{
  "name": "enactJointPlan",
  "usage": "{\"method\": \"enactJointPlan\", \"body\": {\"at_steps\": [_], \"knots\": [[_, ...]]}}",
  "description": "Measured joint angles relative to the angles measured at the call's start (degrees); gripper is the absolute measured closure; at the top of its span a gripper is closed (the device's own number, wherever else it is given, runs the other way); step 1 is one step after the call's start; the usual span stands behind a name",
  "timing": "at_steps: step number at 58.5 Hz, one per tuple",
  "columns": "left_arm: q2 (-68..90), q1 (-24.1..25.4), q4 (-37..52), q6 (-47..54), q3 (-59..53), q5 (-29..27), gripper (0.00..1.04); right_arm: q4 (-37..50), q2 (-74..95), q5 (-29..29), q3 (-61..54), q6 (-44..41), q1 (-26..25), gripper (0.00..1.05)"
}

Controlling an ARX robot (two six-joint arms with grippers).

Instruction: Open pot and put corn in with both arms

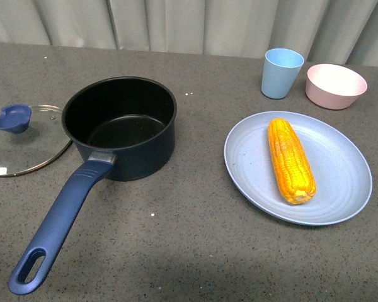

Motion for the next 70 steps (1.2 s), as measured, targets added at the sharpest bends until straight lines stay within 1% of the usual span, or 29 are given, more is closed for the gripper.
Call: {"method": "enactJointPlan", "body": {"at_steps": [15,35,36,39,41,49,50,51,52,56,58,60,62,64,67,70], "knots": [[-6.67,0.0,-6.54,0.0,-0.02,0.0,1.01,0.0,0.0,0.0,0.0,0.0,0.0,0.09],[-12.5,0.0,-12.39,0.0,0.0,0.0,1.01,0.0,0.0,0.0,0.0,0.0,0.0,0.09],[-13.0,0.0,-12.9,0.0,0.0,0.0,1.01,0.0,0.0,0.0,0.0,0.0,0.0,0.09],[-17.75,0.0,-19.43,0.0,0.0,0.09,1.01,0.0,0.0,0.0,0.0,0.0,0.0,0.09],[-19.76,0.0,-21.42,0.0,0.0,0.13,1.01,0.0,0.0,0.0,0.0,0.0,0.0,0.09],[-22.05,0.0,-22.34,0.02,0.0,0.11,1.01,0.0,0.0,0.0,0.0,0.0,0.0,0.09],[-22.05,0.0,-22.36,-0.04,0.0,0.11,1.0,0.0,0.0,0.0,0.0,0.0,0.0,0.09],[-22.05,0.0,-22.36,-0.02,0.0,0.11,0.97,0.0,0.0,0.0,0.0,0.0,0.0,0.09],[-22.05,0.0,-22.38,0.0,0.0,0.11,0.91,0.0,0.0,0.0,0.0,0.0,0.0,0.09],[-22.1,0.0,-22.4,0.0,0.0,0.11,0.79,0.0,0.0,0.0,0.0,0.0,0.0,0.09],[-22.1,0.0,-22.4,0.0,0.0,0.11,0.73,-1.16,0.52,-0.74,0.33,-1.2,-0.15,0.09],[-22.1,0.0,-22.4,0.0,0.0,0.11,0.66,-4.68,2.84,-1.66,1.7,-3.67,-0.48,0.09],[-22.1,0.0,-22.4,0.0,0.0,0.11,0.61,-5.22,5.88,-2.08,2.49,-6.12,-0.72,0.09],[-22.1,0.0,-22.4,0.0,0.0,0.13,0.54,-3.67,10.54,-1.97,2.99,-7.48,-0.72,0.09],[-22.12,0.0,-22.43,0.0,0.0,0.11,0.46,-0.15,15.85,-1.57,3.23,-8.57,-0.59,0.09],[-22.12,0.0,-22.43,0.0,0.0,0.11,0.36,6.05,25.2,-1.44,4.42,-9.03,-0.24,0.09]]}}
